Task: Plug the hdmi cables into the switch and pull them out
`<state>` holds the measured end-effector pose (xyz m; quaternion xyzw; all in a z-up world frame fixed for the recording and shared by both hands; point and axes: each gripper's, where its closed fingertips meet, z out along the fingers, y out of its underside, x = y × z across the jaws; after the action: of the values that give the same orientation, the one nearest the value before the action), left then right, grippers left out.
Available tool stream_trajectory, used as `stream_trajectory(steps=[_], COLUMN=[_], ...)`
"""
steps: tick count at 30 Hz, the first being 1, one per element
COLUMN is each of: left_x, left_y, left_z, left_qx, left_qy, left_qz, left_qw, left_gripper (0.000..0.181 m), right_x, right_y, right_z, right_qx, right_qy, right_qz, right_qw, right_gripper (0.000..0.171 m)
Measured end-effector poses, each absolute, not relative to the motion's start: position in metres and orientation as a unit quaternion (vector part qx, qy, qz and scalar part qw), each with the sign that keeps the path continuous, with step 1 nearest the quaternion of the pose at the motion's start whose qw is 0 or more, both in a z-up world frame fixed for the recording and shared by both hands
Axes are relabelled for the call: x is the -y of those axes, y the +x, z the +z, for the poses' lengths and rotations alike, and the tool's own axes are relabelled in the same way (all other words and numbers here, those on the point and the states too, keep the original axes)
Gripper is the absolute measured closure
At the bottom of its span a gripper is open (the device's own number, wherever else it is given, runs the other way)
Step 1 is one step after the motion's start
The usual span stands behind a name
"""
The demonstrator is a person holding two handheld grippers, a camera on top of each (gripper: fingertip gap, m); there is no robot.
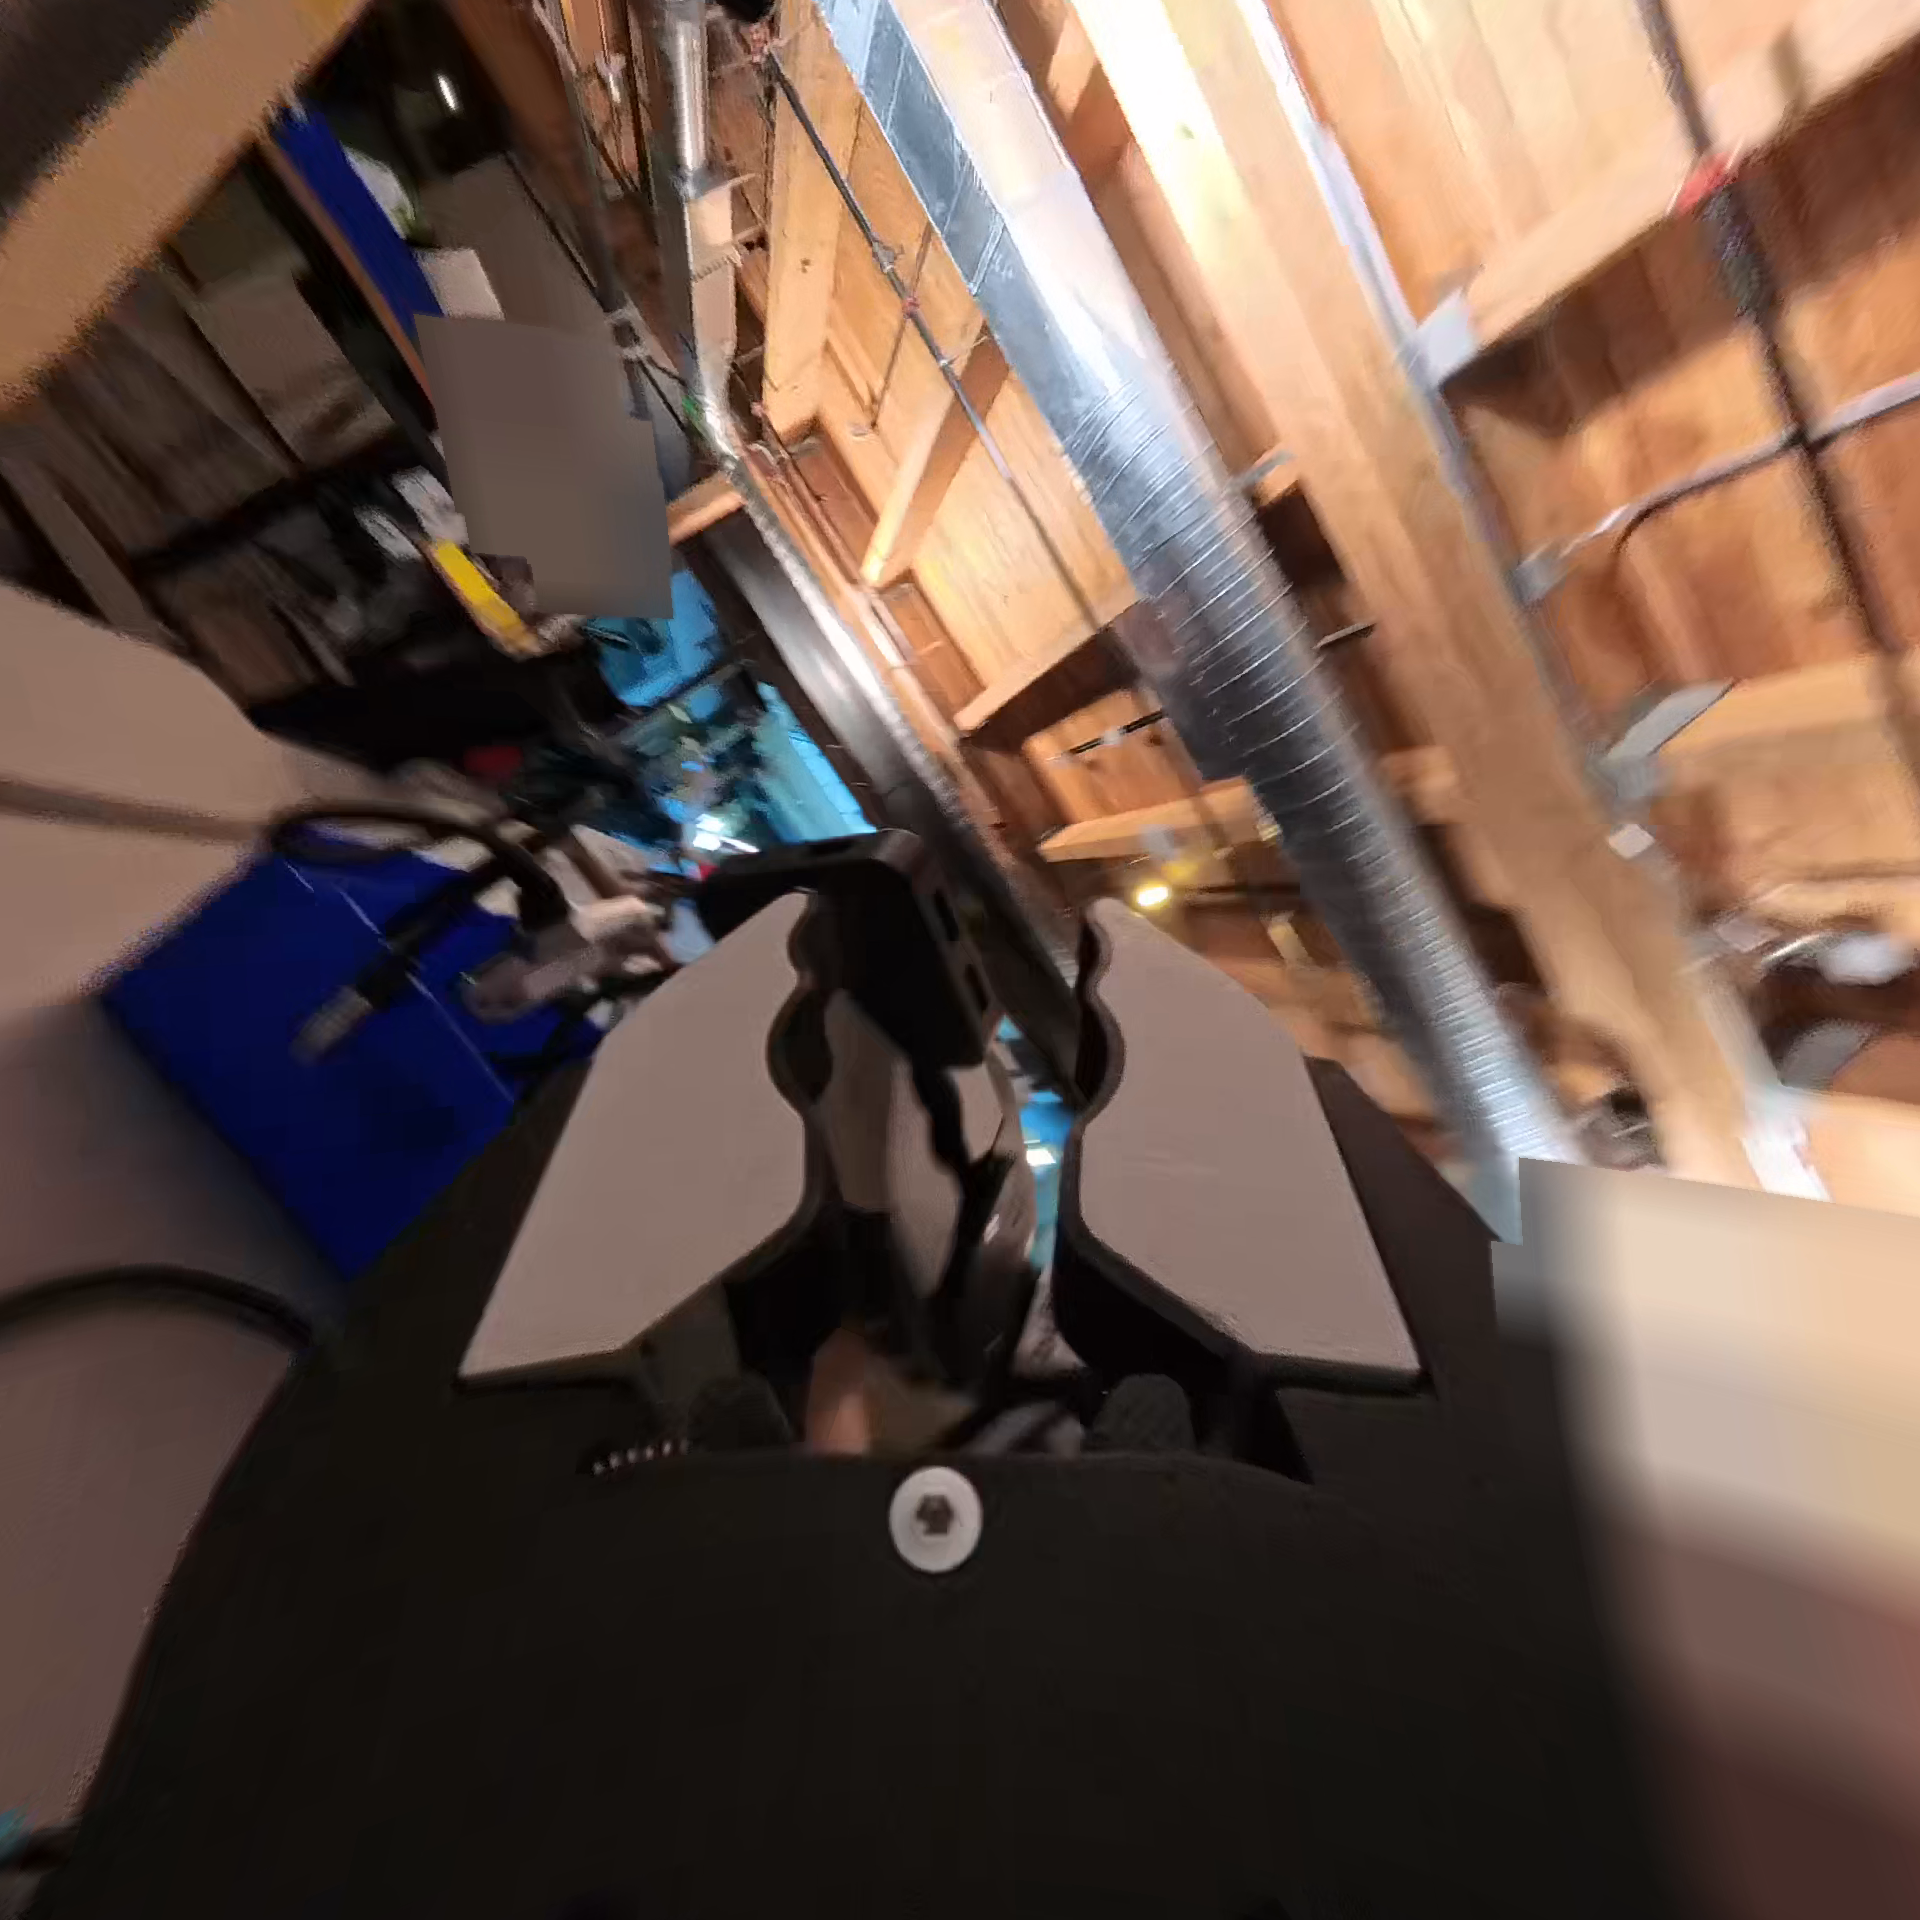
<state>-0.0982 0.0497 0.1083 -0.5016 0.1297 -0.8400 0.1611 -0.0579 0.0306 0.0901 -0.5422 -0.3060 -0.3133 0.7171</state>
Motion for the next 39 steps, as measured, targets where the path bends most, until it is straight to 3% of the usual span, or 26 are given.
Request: stream_trajectory(steps=[3, 6, 9, 13, 17, 32, 35, 39], left_x=[-0.060, -0.070, -0.072, -0.078, -0.080, -0.078, -0.077, -0.076], left_y=[-0.118, -0.137, -0.155, -0.178, -0.186, -0.181, -0.180, -0.180], left_z=[0.126, 0.134, 0.145, 0.159, 0.163, 0.159, 0.159, 0.160], left_qx=[-0.220, -0.245, -0.242, -0.223, -0.222, -0.203, -0.203, -0.204], left_qy=[-0.523, -0.543, -0.534, -0.513, -0.517, -0.526, -0.528, -0.527], left_qz=[-0.756, -0.698, -0.706, -0.710, -0.697, -0.722, -0.721, -0.722], left_qw=[0.325, 0.396, 0.397, 0.428, 0.444, 0.401, 0.400, 0.398], left_gripper=[0.127, 0.121, 0.129, 0.139, 0.140, 0.148, 0.148, 0.148], right_x=[-0.021, -0.030, -0.059, -0.086, -0.098, -0.097, -0.097, -0.095], right_y=[-0.047, -0.047, -0.055, -0.088, -0.105, -0.101, -0.110, -0.109], right_z=[0.112, 0.099, 0.035, -0.047, -0.088, -0.141, -0.129, -0.119], right_qx=[0.138, -0.033, -0.179, -0.237, -0.238, -0.313, -0.290, -0.260], right_qy=[-0.592, -0.564, -0.546, -0.615, -0.693, -0.780, -0.764, -0.776], right_qz=[0.095, 0.474, 0.616, 0.596, 0.529, 0.452, 0.504, 0.501], right_qw=[0.788, 0.675, 0.539, 0.460, 0.429, 0.299, 0.280, 0.280], right_gripper=[0.156, 0.156, 0.157, 0.156, 0.156, 0.154, 0.121, 0.095])
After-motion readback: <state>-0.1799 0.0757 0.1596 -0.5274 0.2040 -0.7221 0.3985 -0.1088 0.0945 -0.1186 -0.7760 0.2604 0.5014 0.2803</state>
